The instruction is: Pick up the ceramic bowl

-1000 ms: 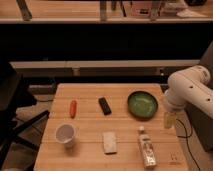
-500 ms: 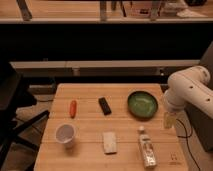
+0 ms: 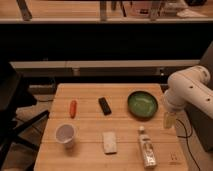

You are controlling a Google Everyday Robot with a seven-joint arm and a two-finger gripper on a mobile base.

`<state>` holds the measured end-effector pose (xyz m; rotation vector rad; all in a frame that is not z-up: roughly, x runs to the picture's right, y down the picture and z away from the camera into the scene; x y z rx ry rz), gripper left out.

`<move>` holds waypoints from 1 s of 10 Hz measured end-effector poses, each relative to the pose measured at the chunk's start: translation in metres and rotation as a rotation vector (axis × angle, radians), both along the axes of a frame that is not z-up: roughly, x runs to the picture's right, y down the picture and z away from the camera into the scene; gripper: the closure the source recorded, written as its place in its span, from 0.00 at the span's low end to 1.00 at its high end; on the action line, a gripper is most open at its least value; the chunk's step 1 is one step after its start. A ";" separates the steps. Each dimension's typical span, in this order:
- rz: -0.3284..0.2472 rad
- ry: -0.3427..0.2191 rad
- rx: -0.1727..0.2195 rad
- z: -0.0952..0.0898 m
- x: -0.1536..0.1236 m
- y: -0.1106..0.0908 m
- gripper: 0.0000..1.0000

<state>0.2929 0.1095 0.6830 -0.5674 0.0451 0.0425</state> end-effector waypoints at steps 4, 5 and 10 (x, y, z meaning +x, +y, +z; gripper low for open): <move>-0.088 -0.029 0.014 0.008 0.007 -0.004 0.20; -0.090 -0.029 0.016 0.009 0.008 -0.004 0.20; -0.167 -0.064 0.025 0.015 0.013 -0.007 0.20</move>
